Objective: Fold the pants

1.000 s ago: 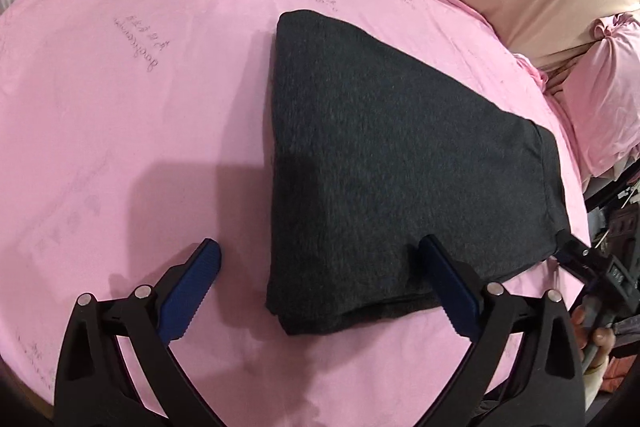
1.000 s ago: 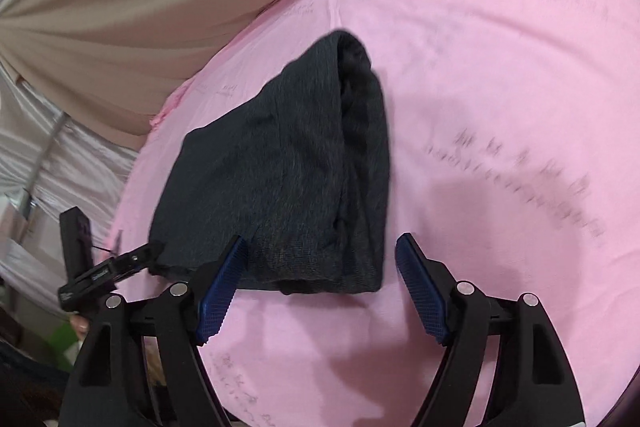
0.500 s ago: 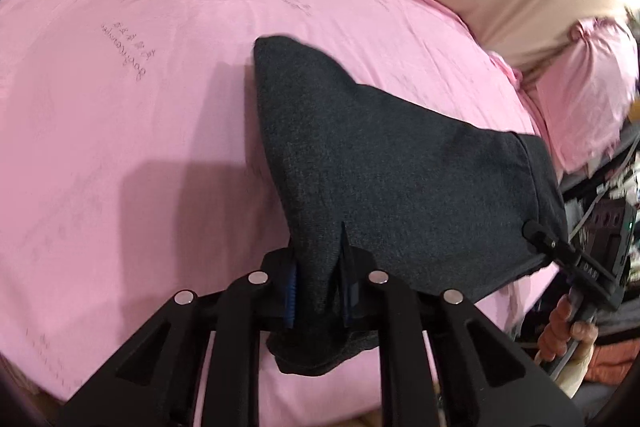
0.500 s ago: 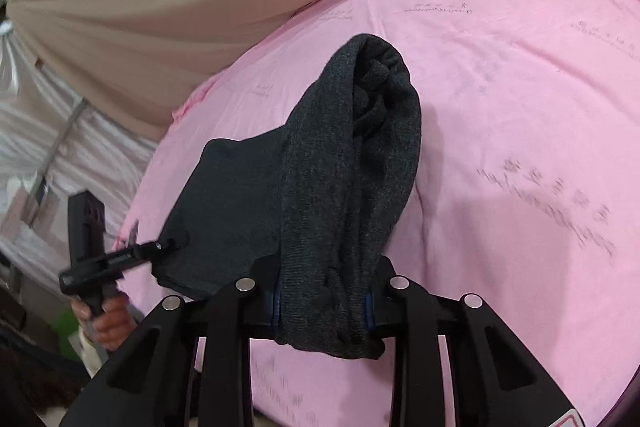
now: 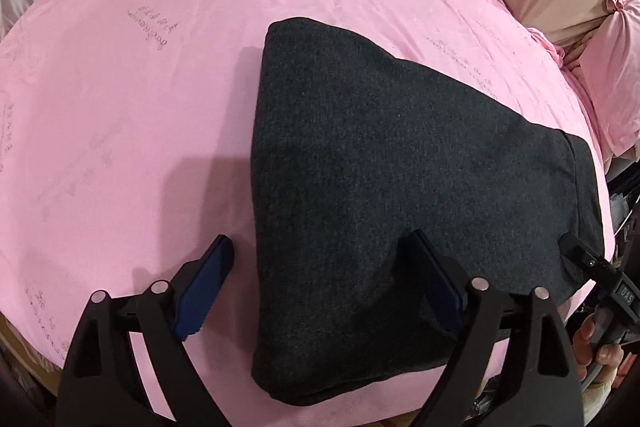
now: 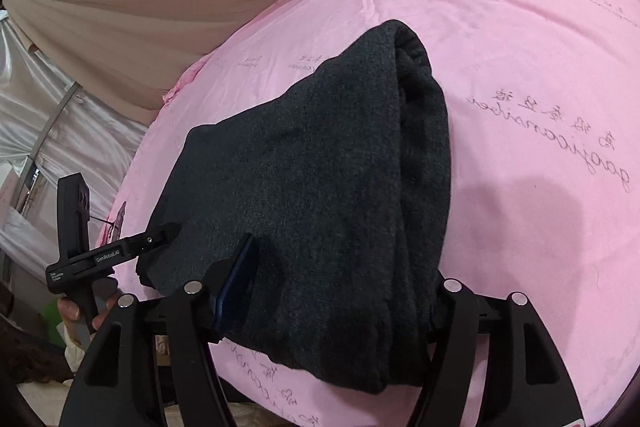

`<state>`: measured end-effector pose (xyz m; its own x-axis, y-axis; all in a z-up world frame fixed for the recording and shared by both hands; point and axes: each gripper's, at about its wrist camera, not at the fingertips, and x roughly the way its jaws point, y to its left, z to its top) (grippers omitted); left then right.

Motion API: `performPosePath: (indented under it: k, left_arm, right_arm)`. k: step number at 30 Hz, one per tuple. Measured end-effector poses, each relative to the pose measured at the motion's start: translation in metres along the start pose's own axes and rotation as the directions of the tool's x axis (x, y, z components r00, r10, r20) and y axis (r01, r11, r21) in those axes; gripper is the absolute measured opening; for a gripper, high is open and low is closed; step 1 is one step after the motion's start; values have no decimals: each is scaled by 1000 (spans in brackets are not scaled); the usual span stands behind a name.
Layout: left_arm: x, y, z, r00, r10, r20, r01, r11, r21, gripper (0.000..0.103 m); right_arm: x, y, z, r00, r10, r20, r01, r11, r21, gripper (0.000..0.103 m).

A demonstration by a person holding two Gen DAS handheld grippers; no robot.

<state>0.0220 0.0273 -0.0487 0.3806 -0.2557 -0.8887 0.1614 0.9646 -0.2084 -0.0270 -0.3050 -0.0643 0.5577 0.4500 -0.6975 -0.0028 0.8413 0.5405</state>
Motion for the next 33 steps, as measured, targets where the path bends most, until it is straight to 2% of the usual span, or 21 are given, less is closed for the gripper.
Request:
performPosePath:
  k: [1, 4, 5, 6, 10, 16, 26, 33]
  left_arm:
    - [0, -3, 1, 1000, -7, -1, 7, 1000, 7, 71]
    - [-2, -9, 3, 999, -32, -20, 33, 999, 19, 51]
    - [-3, -10, 3, 999, -27, -21, 27, 999, 19, 48]
    - [-4, -11, 4, 1000, -16, -21, 17, 1000, 23, 42]
    - [-10, -6, 5, 1000, -5, -21, 5, 1000, 10, 20]
    - [-19, -6, 5, 1000, -29, -6, 30, 999, 25, 16]
    - [-46, -8, 10, 998, -57, 29, 55, 997, 62, 15]
    - [-77, -8, 34, 989, -74, 126, 62, 993, 101, 15]
  right_arm:
    - [1, 0, 0, 1000, 1, 1, -1, 1000, 1, 66]
    - [5, 3, 1, 1000, -15, 4, 15, 1000, 1, 63]
    - [11, 5, 2, 1000, -28, 4, 28, 1000, 2, 52]
    - [10, 2, 2, 1000, -14, 0, 14, 1000, 14, 46]
    - [7, -6, 2, 1000, 21, 0, -21, 998, 60, 36]
    - [2, 0, 6, 1000, 2, -3, -2, 999, 47, 30]
    - [-27, 20, 11, 999, 33, 35, -33, 999, -1, 27]
    - [-40, 37, 33, 993, 80, 85, -75, 995, -62, 27]
